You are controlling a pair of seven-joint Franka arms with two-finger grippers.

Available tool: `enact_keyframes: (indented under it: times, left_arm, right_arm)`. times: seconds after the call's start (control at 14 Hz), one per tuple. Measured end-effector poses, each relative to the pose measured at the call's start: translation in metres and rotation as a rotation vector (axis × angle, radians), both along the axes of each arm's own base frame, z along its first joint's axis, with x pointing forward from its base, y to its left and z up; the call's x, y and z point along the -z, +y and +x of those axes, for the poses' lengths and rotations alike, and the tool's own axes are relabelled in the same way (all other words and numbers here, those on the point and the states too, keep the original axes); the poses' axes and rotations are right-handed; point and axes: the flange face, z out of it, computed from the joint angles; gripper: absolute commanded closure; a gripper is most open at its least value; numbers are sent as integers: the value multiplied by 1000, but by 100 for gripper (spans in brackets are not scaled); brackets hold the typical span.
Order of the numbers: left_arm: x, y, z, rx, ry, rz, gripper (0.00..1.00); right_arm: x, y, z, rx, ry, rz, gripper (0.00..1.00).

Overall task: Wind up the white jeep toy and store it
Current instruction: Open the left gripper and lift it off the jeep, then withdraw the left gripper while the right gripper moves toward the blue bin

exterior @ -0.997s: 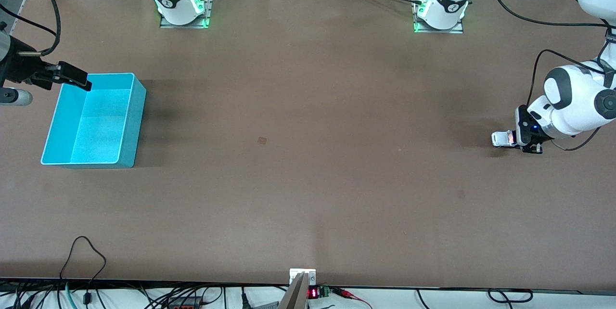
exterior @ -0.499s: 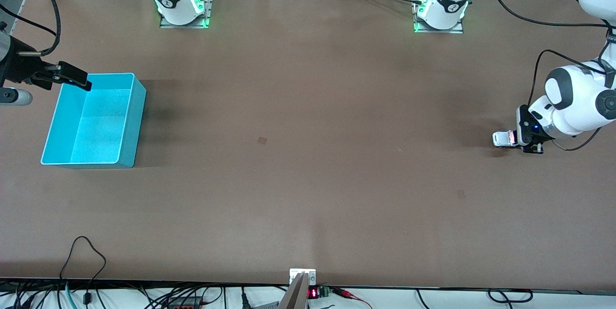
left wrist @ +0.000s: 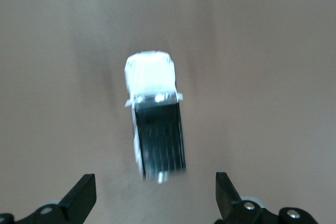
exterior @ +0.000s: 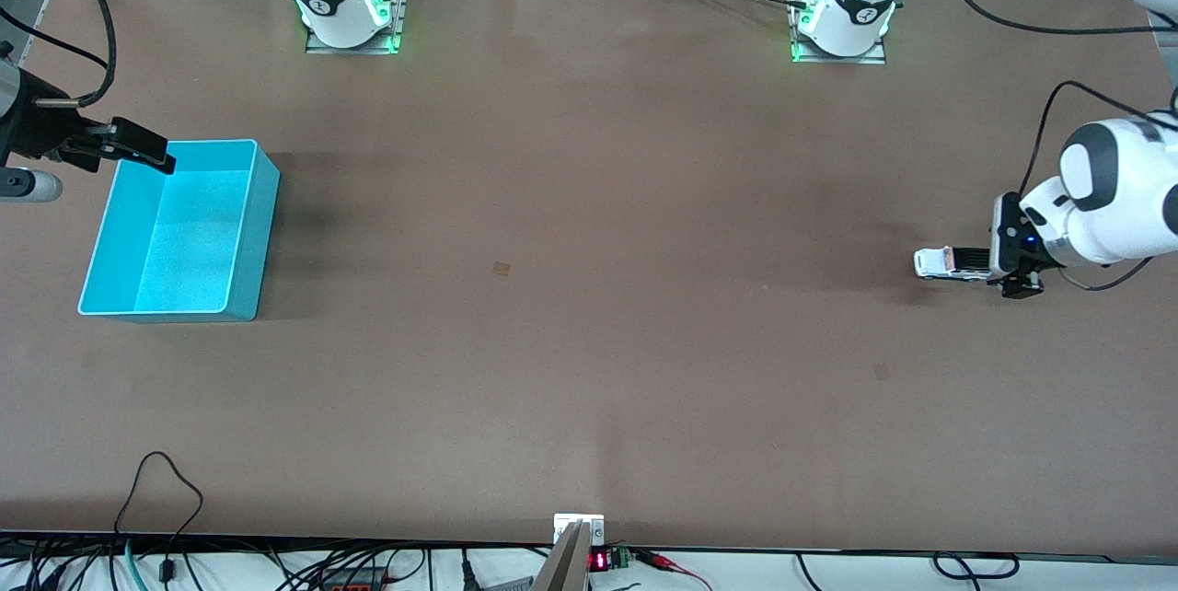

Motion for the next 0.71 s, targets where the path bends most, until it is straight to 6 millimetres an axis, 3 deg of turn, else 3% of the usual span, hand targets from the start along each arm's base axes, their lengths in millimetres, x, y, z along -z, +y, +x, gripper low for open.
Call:
enact_keyframes:
  times: [0.21, 0.5, 0.71]
  left_arm:
    - [-49, -22, 14, 35, -8, 8, 0]
    - [-83, -65, 38, 41, -84, -72, 0]
    - [-111, -130, 59, 89, -140, -77, 0]
  right_arm:
    - [0, 0, 0, 0, 0, 0, 0]
    - [0, 0, 0, 0, 0, 0, 0]
    - [0, 0, 0, 0, 0, 0, 0]
